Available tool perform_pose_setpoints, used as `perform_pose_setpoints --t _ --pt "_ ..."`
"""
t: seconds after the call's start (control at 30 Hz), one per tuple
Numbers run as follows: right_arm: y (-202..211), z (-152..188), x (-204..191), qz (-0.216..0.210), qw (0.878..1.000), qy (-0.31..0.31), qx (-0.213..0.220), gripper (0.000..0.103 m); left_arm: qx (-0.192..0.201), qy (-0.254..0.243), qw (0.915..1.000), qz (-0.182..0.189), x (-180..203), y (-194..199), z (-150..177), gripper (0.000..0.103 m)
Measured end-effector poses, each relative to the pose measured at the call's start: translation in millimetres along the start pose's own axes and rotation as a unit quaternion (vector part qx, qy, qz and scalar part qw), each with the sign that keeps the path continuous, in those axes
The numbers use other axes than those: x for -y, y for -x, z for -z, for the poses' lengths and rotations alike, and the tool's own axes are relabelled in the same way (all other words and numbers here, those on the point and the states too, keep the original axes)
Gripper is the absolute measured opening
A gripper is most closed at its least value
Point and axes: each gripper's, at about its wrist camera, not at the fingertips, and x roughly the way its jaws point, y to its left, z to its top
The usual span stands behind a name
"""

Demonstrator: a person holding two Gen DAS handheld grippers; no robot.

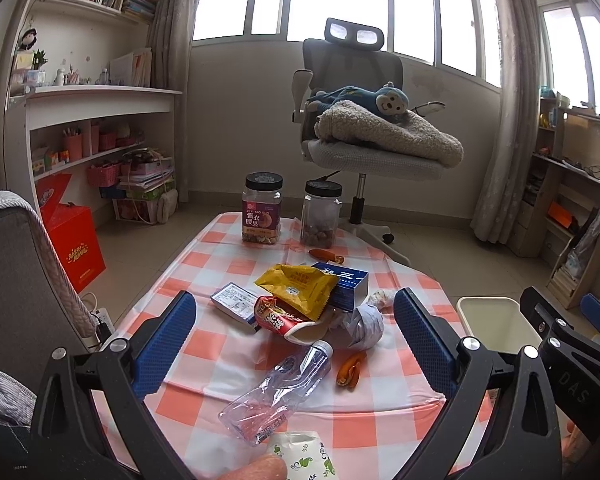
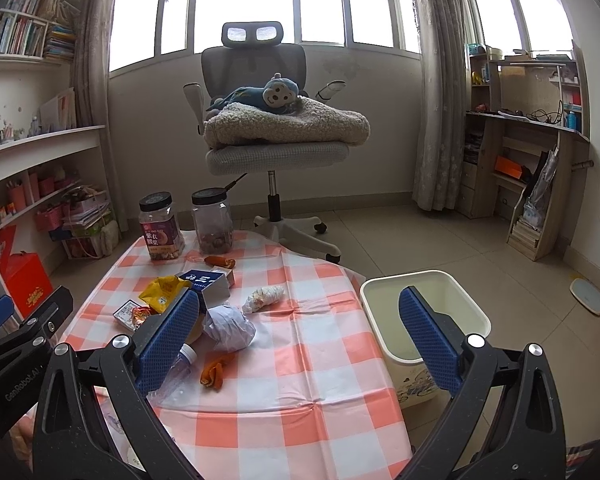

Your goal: Collect trash

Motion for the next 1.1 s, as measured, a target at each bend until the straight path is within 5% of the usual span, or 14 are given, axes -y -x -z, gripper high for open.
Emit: perform_pose_setpoints --t 0.8,0.93,1.1 --pt "-2.3 7.8 0.6 0.004 1.0 0.007 -0.002 0.096 -0.009 -0.001 1.0 -0.002 -2.6 -4.4 7.0 0.096" --pt "-8.3 15.0 -3.1 0.011 0.999 0.013 -0.028 0.096 -0.033 0.002 0.9993 -0.018 -8.1 -16.9 10.2 0.096" --pt "-18.4 14.6 -17.9 0.057 0.989 0.107 -0.082 0.096 -0.116 0.007 0.9927 -0.032 -28.9 -50.6 15.9 0.096"
